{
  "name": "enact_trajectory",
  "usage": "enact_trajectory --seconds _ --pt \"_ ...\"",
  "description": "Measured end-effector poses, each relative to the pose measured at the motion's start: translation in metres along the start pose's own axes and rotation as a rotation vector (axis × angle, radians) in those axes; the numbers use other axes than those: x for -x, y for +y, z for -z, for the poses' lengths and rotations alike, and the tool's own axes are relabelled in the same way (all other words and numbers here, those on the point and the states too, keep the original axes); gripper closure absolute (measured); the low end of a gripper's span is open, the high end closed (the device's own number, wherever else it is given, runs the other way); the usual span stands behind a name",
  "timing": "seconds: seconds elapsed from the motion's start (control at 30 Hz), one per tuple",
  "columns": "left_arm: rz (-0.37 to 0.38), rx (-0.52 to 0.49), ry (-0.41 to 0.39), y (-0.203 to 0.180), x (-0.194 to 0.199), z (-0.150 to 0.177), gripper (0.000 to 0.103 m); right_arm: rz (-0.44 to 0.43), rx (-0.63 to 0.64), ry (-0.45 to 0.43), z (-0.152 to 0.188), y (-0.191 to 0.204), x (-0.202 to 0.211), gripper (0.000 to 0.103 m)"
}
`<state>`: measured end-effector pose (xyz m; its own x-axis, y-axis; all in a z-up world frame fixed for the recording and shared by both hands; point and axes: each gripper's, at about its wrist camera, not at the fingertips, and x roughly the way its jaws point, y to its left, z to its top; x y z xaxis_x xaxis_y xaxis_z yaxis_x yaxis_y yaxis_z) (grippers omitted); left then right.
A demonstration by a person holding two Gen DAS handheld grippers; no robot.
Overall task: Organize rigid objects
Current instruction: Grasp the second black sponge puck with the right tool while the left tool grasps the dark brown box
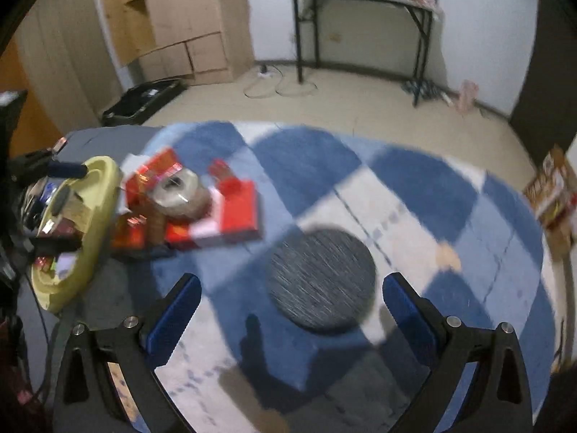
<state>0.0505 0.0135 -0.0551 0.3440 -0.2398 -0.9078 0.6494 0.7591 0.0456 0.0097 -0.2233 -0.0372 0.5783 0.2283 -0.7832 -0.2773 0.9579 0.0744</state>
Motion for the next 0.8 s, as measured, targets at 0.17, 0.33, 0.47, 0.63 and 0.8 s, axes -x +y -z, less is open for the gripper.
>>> enact_trajectory --seconds 0.17,0.33,0.47,0.63,0.8 --pt "0.006 -0.017 0.022 -0.004 -0.032 -0.007 0.001 0.013 -0.009 0.031 -0.002 -0.005 -0.029 0.0" --pt "0.006 -0.035 0.037 -0.006 -0.05 -0.013 0.013 0.031 -0.016 0.019 -0.005 -0.011 -0.054 0.0" --pt "-0.002 -0.004 0.058 -0.001 -0.053 -0.009 0.036 0.025 -0.04 -0.015 -0.005 -0.017 -0.062 0.008" --pt "0.074 0.084 0.029 0.007 -0.04 0.001 0.039 0.008 0.013 -0.051 -0.005 -0.005 -0.059 0.034" --pt "0.089 0.18 0.001 0.018 -0.01 0.011 0.041 0.024 0.052 -0.092 0.0 0.002 -0.04 0.034"
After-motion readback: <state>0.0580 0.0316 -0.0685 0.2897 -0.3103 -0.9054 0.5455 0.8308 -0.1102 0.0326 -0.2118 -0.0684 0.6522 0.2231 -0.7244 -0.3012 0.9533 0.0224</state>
